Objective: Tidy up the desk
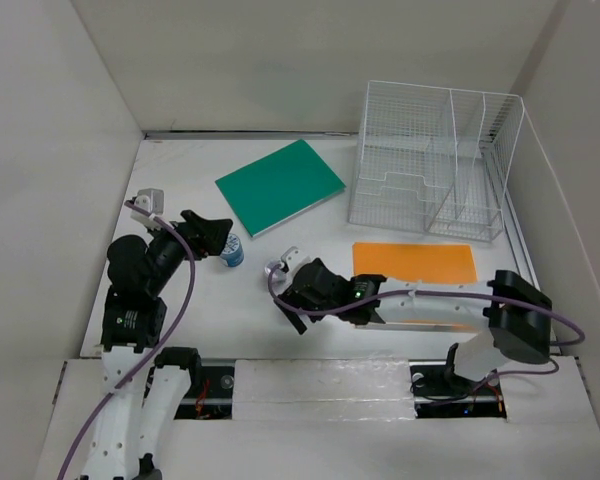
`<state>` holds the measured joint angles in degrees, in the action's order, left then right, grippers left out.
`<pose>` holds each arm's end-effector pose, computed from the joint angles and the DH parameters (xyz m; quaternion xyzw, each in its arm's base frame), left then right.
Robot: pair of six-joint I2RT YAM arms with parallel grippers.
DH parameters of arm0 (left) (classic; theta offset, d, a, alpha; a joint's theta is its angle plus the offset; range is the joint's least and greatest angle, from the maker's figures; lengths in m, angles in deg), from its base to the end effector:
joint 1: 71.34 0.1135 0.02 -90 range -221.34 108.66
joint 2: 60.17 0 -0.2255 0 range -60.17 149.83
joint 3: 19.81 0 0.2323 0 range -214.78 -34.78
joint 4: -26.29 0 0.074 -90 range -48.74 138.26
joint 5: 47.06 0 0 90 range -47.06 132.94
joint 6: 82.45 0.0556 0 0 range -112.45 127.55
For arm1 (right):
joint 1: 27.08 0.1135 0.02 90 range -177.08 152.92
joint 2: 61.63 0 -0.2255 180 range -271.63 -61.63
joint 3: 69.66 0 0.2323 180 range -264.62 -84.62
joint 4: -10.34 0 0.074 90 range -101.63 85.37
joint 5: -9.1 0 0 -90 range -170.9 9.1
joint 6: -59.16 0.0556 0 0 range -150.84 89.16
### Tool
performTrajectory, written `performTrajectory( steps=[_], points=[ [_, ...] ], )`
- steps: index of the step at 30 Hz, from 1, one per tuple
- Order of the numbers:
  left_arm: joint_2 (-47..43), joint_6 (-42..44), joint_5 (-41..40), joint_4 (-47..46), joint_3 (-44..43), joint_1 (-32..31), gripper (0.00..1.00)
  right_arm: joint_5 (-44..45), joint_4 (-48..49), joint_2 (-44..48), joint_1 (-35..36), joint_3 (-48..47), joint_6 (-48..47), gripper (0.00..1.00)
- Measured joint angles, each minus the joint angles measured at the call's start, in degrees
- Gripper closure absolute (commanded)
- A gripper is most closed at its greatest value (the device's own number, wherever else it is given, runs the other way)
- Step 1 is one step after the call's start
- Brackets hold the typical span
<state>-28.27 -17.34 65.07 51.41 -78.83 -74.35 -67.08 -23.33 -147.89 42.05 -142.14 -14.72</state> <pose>0.1594 -0.0294 0.3429 0.0062 0.6956 -0.2996 0.6530 0.1255 0.2919 0.1889 -0.3738 0.8473 0.1614 0.3410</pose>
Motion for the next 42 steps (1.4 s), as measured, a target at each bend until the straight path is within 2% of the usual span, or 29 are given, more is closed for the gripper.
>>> performTrajectory(
  steps=[7, 9, 11, 14, 17, 22, 24, 27, 31, 34, 36, 37, 38, 39, 42],
  points=[
    [0.0, 0.0, 1.6, -0.1, 2.0, 0.0, 0.19, 3.2, 5.5, -6.0, -0.1, 1.4, 0.6, 0.0],
    [-0.1, 0.1, 1.9, -0.3, 2.1, 0.0, 0.18, 3.7, 7.3, -7.3, -0.4, 1.4, 0.7, 0.03],
    [-0.3, 0.1, 2.1, -0.7, 2.2, 0.0, 0.18, 4.2, 8.7, -8.3, -0.6, 1.4, 0.9, 0.11],
    [-0.4, 0.2, 2.6, -1.2, 2.4, 0.0, 0.18, 4.7, 10.7, -9.4, -1.3, 1.4, 1.4, 0.18],
    [-0.2, 0.3, 3.3, -1.4, 2.5, 0.0, 0.18, 5.3, 12.3, -10.0, -1.6, 1.4, 1.7, 0.19],
    [-0.2, 0.4, 4.3, -1.8, 2.6, 0.0, 0.18, 6.1, 14.0, -10.0, -2.0, 1.4, 2.1, 0.43],
    [-0.2, 0.4, 4.4, -1.9, 2.8, 0.0, 0.18, 6.3, 13.9, -9.7, -2.0, 1.4, 2.3, 0.46],
    [-0.2, 0.4, 4.5, -2.0, 3.2, 0.0, 0.18, 6.8, 11.7, -6.0, -2.0, 1.8, 2.3, 0.46],
    [-0.2, 0.4, 5.5, -2.3, 3.3, 0.0, 0.18, 7.9, 5.6, 8.2, -3.6, -0.1, 0.7, 0.45],
    [0.1, 0.4, 6.5, -2.7, 3.3, 0.0, 0.18, 7.1, 2.8, 15.8, -9.7, -9.1, -1.5, 0.45],
    [0.5, 0.4, 6.9, -2.8, 3.3, 0.0, 0.18, 5.6, 2.2, 17.0, -17.6, -18.2, -2.9, 0.45],
    [0.7, 0.4, 7.1, -2.9, 3.3, 0.0, 0.18, 5.3, 2.4, 16.6, -21.7, -22.7, -3.5, 0.45],
    [1.0, 0.4, 7.1, -2.9, 3.3, 0.0, 0.18, 5.0, 2.9, 16.4, -22.5, -23.7, -4.3, 0.45],
    [1.3, 0.4, 7.1, -2.9, 3.3, 0.0, 0.18, 5.1, 3.0, 14.5, -29.4, -30.1, -4.6, 0.45],
    [2.3, 0.4, 6.7, -2.8, 3.3, 0.0, 0.18, 4.5, -0.6, 6.5, -39.9, -43.4, -6.2, 0.45]
  ],
)
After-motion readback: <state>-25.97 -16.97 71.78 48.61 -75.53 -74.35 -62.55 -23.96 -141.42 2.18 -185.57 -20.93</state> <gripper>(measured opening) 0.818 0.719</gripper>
